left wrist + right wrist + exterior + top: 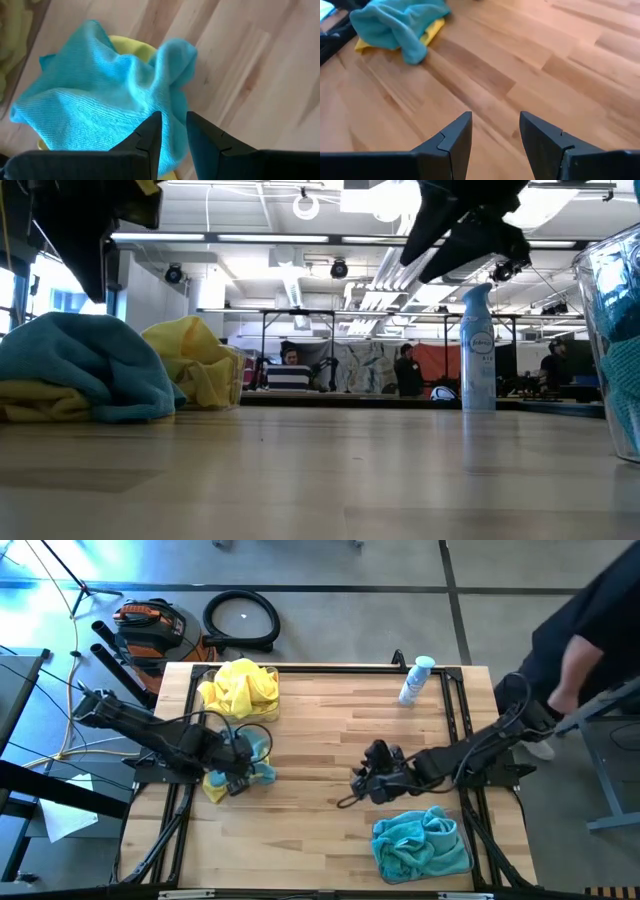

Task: Sort microfiber towel by color & place in baskets
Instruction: Put the blue towel into the bottom transparent bin

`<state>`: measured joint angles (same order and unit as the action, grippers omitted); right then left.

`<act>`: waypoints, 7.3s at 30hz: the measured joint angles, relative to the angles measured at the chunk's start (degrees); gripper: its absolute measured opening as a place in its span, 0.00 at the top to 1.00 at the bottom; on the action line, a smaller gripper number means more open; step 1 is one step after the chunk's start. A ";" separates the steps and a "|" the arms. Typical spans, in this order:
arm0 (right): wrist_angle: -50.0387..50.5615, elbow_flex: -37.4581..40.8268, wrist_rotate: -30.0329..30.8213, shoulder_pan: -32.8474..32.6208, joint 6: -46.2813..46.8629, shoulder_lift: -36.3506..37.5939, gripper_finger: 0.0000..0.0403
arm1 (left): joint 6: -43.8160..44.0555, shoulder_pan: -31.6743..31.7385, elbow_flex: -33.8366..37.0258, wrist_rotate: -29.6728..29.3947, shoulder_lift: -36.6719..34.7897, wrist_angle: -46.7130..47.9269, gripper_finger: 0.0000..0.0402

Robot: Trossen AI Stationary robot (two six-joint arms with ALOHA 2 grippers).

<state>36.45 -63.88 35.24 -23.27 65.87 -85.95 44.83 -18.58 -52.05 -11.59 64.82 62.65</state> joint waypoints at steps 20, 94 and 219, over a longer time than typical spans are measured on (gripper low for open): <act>-9.46 0.02 -0.39 1.75 -7.74 0.00 0.60 | -8.74 0.36 -0.61 -1.44 13.81 2.55 0.98; -9.82 -0.24 -14.49 -8.10 -25.39 17.94 0.99 | -25.38 5.78 -49.81 -3.09 26.47 -7.51 0.69; 28.15 -11.53 -23.15 -33.42 32.50 2.80 0.50 | -16.51 5.63 -42.53 -2.47 27.71 -4.85 0.68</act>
<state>64.60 -75.41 12.10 -56.69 98.36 -83.16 28.32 -12.95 -94.59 -14.06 92.53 57.80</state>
